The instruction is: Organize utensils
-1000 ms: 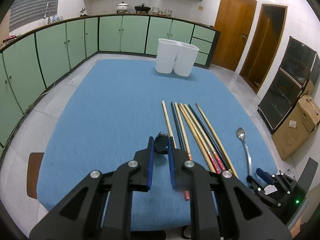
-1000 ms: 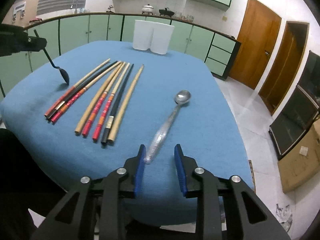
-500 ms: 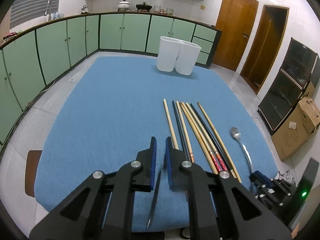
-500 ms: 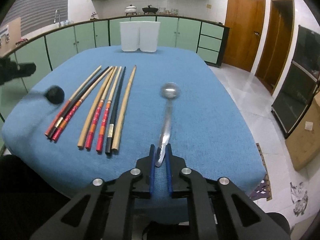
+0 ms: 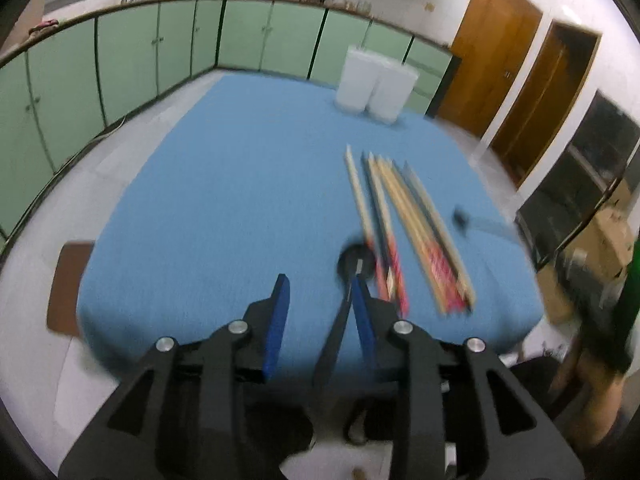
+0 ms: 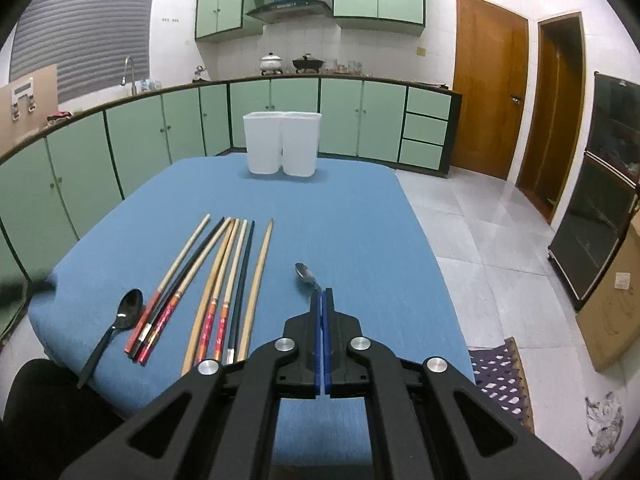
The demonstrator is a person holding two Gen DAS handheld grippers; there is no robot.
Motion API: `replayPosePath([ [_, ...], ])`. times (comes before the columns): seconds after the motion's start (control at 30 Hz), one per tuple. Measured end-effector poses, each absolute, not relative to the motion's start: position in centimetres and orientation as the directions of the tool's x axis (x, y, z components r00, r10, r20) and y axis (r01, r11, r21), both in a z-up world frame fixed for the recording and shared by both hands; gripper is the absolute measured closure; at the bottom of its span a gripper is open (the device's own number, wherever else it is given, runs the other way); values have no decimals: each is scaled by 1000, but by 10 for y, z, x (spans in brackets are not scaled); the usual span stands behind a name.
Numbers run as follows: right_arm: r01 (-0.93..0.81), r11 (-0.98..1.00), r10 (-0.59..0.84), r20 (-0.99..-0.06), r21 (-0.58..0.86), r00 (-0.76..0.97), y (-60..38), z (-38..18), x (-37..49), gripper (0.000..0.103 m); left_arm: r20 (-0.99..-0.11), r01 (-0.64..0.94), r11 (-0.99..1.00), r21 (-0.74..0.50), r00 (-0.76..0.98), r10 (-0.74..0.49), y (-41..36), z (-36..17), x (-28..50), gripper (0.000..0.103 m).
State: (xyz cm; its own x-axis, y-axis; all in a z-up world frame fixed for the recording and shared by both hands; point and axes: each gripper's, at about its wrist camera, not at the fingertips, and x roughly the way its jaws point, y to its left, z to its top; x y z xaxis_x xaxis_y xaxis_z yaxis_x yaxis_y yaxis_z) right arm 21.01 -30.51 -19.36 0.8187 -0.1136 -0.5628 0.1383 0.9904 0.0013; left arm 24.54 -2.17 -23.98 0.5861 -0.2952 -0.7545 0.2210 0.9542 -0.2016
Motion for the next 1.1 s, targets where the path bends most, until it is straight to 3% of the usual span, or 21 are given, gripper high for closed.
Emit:
replayPosePath([
  [0.33, 120, 993, -90, -565, 16, 820, -303, -197, 206, 102, -852, 234, 957, -173, 451, -264, -33, -291, 229, 70],
  [0.43, 129, 991, -98, -565, 16, 819, -306, -196, 205, 102, -853, 244, 951, -191, 438, -284, -38, -295, 239, 79],
  [0.47, 133, 991, -101, -564, 16, 820, -307, -196, 205, 102, -852, 260, 947, -191, 435, -291, -41, -296, 242, 92],
  [0.5, 134, 991, -102, -563, 15, 820, -307, -195, 206, 102, -848, 266, 944, -194, 438, -298, -43, -295, 244, 92],
  [1.1, 101, 994, -103, -527, -33, 843, -307, -180, 224, 103, -614, 306, 933, -190, 705, -356, -53, -214, 272, 93],
])
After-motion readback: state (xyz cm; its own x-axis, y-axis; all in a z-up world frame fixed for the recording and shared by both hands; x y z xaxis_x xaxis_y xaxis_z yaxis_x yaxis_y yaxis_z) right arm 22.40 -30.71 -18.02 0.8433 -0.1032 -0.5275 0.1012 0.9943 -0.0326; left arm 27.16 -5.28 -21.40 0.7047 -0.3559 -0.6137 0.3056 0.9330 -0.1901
